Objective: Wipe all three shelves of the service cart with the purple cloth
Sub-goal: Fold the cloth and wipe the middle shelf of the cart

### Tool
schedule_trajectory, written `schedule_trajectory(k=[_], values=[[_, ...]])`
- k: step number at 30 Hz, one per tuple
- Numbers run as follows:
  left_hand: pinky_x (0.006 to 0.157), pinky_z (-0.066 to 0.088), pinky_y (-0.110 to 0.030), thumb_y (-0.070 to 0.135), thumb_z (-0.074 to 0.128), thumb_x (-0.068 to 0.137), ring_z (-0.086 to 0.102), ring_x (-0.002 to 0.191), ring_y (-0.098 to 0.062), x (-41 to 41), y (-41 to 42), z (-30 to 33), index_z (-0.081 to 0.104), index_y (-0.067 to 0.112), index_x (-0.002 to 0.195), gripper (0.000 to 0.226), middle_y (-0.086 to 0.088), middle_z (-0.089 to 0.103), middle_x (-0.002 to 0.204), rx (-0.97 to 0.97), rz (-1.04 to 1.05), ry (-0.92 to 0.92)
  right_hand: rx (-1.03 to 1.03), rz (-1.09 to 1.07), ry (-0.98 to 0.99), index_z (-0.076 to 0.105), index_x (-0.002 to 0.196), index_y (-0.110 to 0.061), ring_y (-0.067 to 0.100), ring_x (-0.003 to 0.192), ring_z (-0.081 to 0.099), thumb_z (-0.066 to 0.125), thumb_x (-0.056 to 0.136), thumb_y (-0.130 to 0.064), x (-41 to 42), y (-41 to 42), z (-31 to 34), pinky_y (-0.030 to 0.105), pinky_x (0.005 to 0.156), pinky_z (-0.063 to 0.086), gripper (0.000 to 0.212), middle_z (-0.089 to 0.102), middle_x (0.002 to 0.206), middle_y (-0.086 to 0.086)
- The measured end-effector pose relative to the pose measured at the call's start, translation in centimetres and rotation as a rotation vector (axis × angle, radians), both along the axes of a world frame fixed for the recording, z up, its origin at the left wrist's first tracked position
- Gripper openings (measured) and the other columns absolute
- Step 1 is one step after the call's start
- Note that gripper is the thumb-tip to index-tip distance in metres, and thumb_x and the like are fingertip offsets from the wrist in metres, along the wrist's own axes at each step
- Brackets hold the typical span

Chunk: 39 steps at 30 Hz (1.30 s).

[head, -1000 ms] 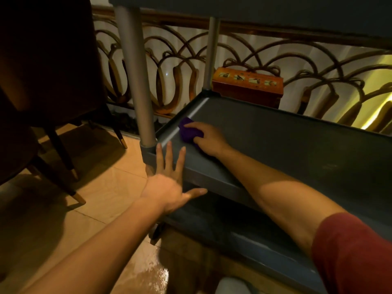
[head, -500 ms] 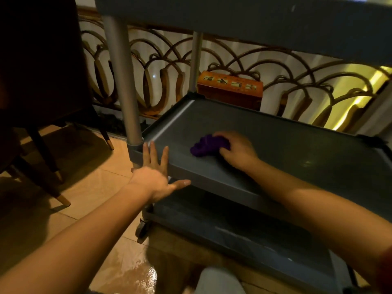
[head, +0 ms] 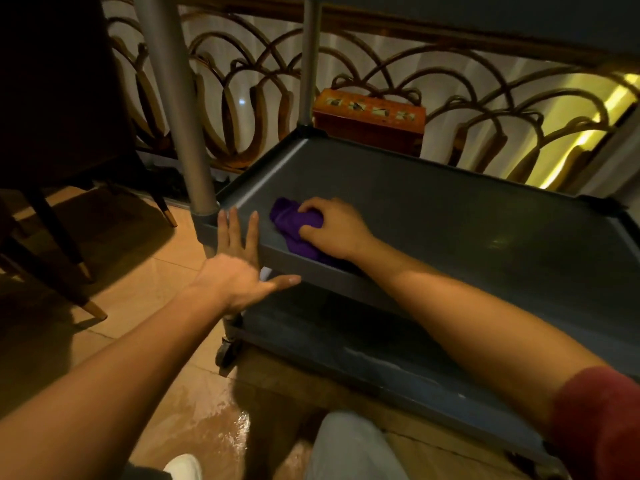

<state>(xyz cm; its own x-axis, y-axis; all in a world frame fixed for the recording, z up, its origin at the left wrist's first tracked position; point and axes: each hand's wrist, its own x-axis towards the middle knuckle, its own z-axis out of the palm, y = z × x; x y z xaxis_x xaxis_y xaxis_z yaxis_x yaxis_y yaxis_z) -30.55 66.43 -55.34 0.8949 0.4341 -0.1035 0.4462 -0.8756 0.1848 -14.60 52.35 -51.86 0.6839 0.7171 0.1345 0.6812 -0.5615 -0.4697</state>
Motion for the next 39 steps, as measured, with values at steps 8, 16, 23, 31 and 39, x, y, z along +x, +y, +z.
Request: schedule_trajectory(k=[8, 16, 23, 31, 39], values=[[0.123, 0.003, -0.055, 0.093, 0.048, 0.064, -0.03, 0.146, -0.038, 0.7, -0.4, 0.4, -0.031, 0.014, 0.15, 0.141, -0.02, -0.038, 0.156, 0.146, 0.062, 0.092, -0.18, 0.027, -0.153, 0.048, 0.143, -0.038, 0.034, 0.118, 0.056, 0.057, 0.094, -0.042, -2.8, 2.9, -0.1, 0.039, 0.086, 0.046, 0.05, 0.044, 0.143, 0.012], [0.112, 0.038, -0.059, 0.053, 0.077, 0.076, -0.025, 0.149, -0.036, 0.7, -2.5, 2.8, -0.029, 0.015, 0.151, 0.136, -0.017, -0.039, 0.156, 0.222, 0.202, 0.246, -0.331, -0.102, -0.117, 0.055, 0.116, -0.033, 0.033, 0.096, 0.062, 0.064, 0.088, -0.04, -1.2, -9.2, 1.3, 0.034, 0.072, 0.041, 0.031, 0.053, 0.119, 0.009], [0.118, 0.023, -0.064, 0.076, 0.066, 0.072, -0.022, 0.15, -0.038, 0.6, -2.9, 3.4, -0.02, 0.015, 0.154, 0.134, -0.018, -0.033, 0.16, 0.23, 0.197, 0.272, -0.537, -0.458, -0.087, 0.055, 0.121, -0.03, 0.033, 0.098, 0.064, 0.067, 0.089, -0.038, 0.8, -27.6, 2.1, 0.04, 0.078, 0.052, 0.035, 0.065, 0.117, 0.013], [0.122, 0.003, -0.054, 0.106, 0.01, 0.05, -0.008, 0.154, -0.028, 4.5, -10.3, 4.8, -0.003, 0.022, 0.159, 0.138, -0.004, -0.007, 0.169, -0.044, -0.177, -0.044, -0.1, -0.387, -0.091, 0.058, 0.133, -0.029, 0.034, 0.109, 0.064, 0.065, 0.088, -0.036, -1.7, -18.7, 3.9, 0.04, 0.09, 0.052, 0.046, 0.063, 0.126, 0.012], [0.121, 0.003, -0.062, 0.105, -0.006, 0.04, -0.006, 0.154, -0.035, 5.5, -11.8, 1.3, -0.013, 0.034, 0.156, 0.137, -0.007, -0.009, 0.169, 0.09, -0.174, 0.11, -0.357, -0.397, -0.078, 0.048, 0.14, -0.031, 0.041, 0.111, 0.063, 0.057, 0.093, -0.035, -2.3, -17.4, 1.7, 0.043, 0.085, 0.05, 0.048, 0.05, 0.134, 0.016]])
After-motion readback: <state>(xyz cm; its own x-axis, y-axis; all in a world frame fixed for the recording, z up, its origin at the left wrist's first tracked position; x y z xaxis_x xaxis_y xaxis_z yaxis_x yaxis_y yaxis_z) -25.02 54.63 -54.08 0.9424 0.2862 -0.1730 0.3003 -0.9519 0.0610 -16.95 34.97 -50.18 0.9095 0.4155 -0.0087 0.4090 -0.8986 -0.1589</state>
